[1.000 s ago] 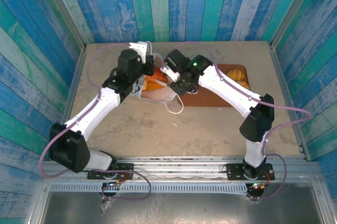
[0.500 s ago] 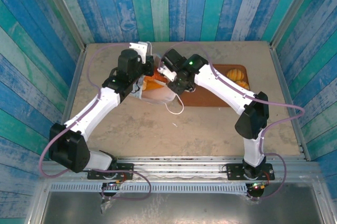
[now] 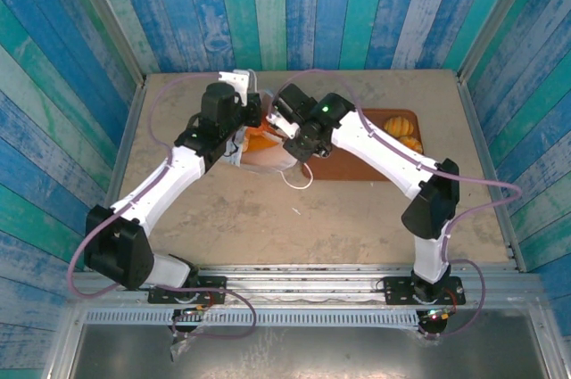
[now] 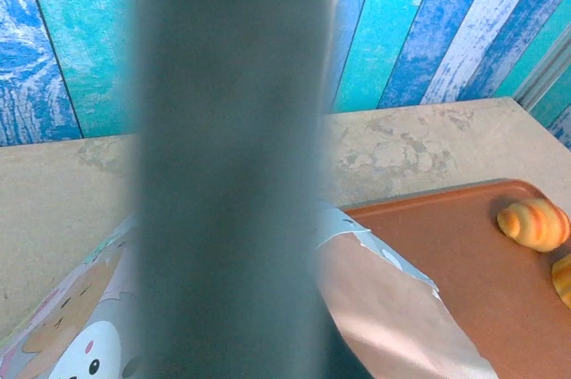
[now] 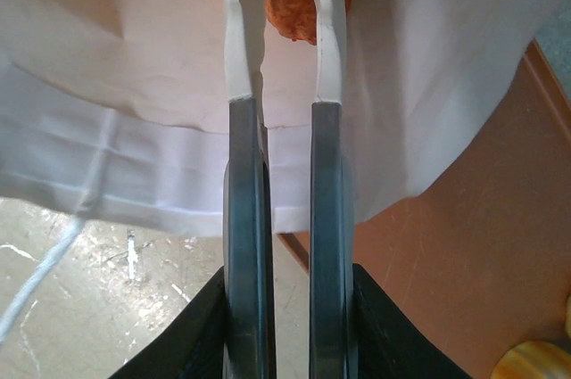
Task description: Take the fake bread out of the paper bag
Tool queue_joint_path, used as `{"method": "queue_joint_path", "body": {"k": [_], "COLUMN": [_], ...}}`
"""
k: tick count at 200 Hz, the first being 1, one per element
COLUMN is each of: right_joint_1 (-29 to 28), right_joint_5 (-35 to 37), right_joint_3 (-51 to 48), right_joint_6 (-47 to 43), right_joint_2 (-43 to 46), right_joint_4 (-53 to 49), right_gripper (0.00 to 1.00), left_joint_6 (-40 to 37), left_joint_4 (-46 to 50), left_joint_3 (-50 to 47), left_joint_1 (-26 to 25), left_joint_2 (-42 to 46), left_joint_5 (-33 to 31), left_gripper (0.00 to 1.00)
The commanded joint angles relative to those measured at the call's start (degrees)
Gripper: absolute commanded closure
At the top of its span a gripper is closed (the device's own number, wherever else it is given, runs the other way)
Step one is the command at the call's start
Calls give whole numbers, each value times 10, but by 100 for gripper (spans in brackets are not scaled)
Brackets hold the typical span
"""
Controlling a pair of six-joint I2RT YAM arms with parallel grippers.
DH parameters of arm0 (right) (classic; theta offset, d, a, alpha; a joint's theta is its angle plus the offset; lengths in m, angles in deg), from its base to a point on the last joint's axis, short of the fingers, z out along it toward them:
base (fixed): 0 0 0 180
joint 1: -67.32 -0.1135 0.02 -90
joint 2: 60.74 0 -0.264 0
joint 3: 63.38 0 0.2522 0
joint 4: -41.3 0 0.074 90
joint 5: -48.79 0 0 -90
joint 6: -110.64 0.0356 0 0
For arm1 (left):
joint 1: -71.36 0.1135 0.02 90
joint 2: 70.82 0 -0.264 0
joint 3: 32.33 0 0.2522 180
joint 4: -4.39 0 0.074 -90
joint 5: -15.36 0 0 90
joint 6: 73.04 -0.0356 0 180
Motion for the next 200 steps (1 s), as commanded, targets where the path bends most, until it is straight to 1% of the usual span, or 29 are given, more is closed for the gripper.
{"method": "queue_joint_path", "body": {"k": [1, 27, 72, 145, 200], "right_joint_1": [-14, -21, -27, -50, -67], "right_joint_5": [8, 18, 33, 28, 7], "right_joint_3": [-2, -9, -40, -81, -113], "right_joint_6": [31, 53, 92, 130, 153], "right_joint_2": [44, 58, 98, 176, 234], "right_joint_4": [-3, -11, -28, -50, -76], "right_gripper": [96, 99, 99, 99, 99], "left_joint_6": [22, 36, 46, 47, 43], "left_joint_4": [-25, -34, -37, -27, -12], "left_joint_3": [17, 21, 24, 41, 56], "left_joint_1": [-1, -1, 0, 0, -1], "left_joint_2": [-23, -27, -30, -38, -45], "left_joint_5": [-23, -36, -63, -77, -92], "left_gripper": [100, 100, 100, 100, 100]}}
